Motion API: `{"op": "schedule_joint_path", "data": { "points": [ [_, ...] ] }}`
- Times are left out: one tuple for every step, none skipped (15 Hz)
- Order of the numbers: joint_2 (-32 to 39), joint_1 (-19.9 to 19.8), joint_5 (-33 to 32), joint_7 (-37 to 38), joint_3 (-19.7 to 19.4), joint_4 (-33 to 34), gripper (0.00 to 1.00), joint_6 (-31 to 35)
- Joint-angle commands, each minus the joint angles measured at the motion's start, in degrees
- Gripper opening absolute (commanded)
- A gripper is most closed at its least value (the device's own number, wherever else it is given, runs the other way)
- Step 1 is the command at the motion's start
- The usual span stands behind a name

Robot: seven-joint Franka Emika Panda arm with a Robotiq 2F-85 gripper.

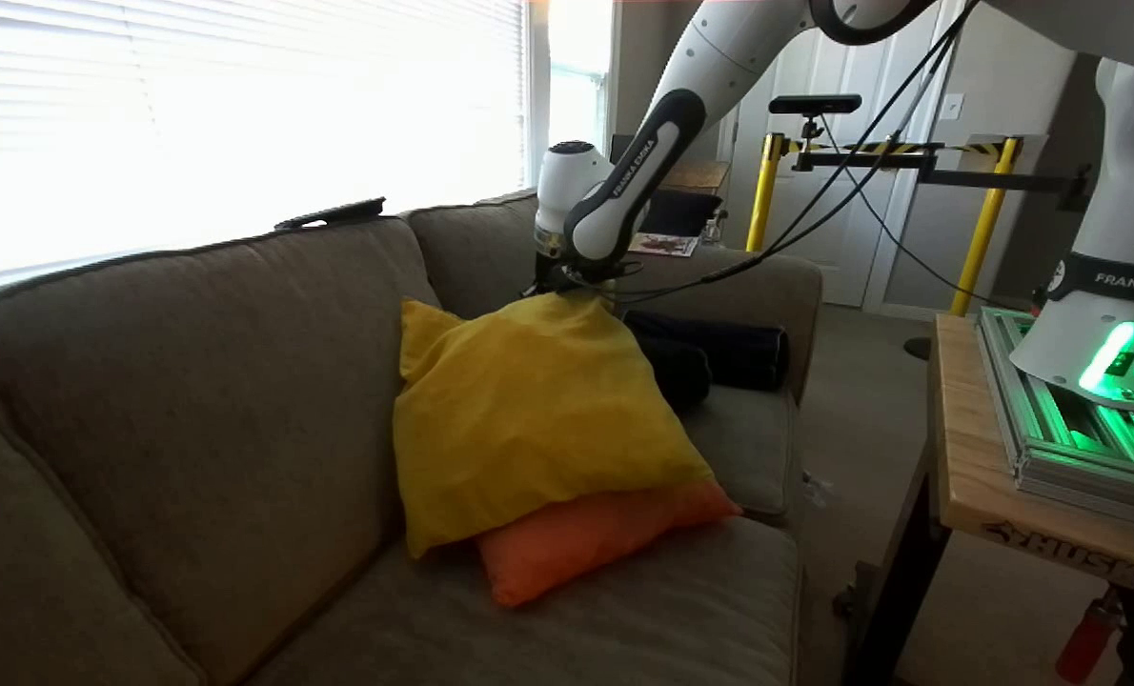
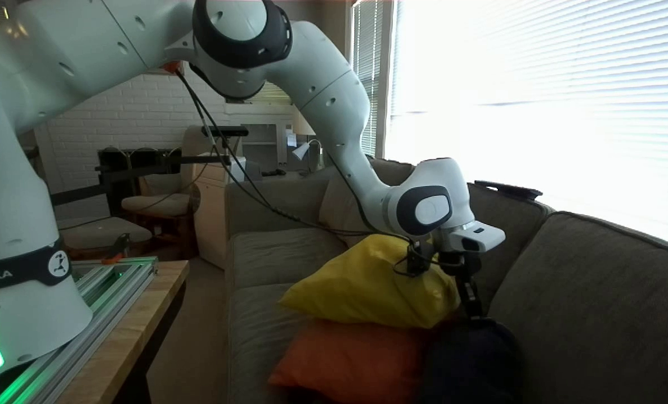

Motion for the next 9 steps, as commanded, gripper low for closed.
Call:
{"op": "schedule_joint_path", "data": {
  "points": [
    [-3.4,0.6,0.9,-0.4,0.7,-0.9,0.00,-1.2],
    [-4.6,0.9,0.7,-0.3,0.7,-1.7,0.00,-1.0],
    [-6.1,1.6,0.4,-0.2,0.2,-2.9,0.00,-0.4],
    [-7.5,2.0,0.0,-0.2,-0.1,-3.9,0.00,0.1],
    [-8.5,2.2,-0.1,0.0,-0.3,-4.6,0.00,0.4],
    [-9.6,2.7,-0.4,0.3,-0.8,-5.6,0.00,0.8],
    [-10.9,2.7,-0.5,-0.1,-0.6,-6.5,0.00,1.0],
    [-11.9,3.4,-0.8,0.4,-1.3,-7.7,0.00,1.7],
    [-13.4,3.9,-1.2,0.5,-1.7,-8.9,0.00,2.5]
  ]
}}
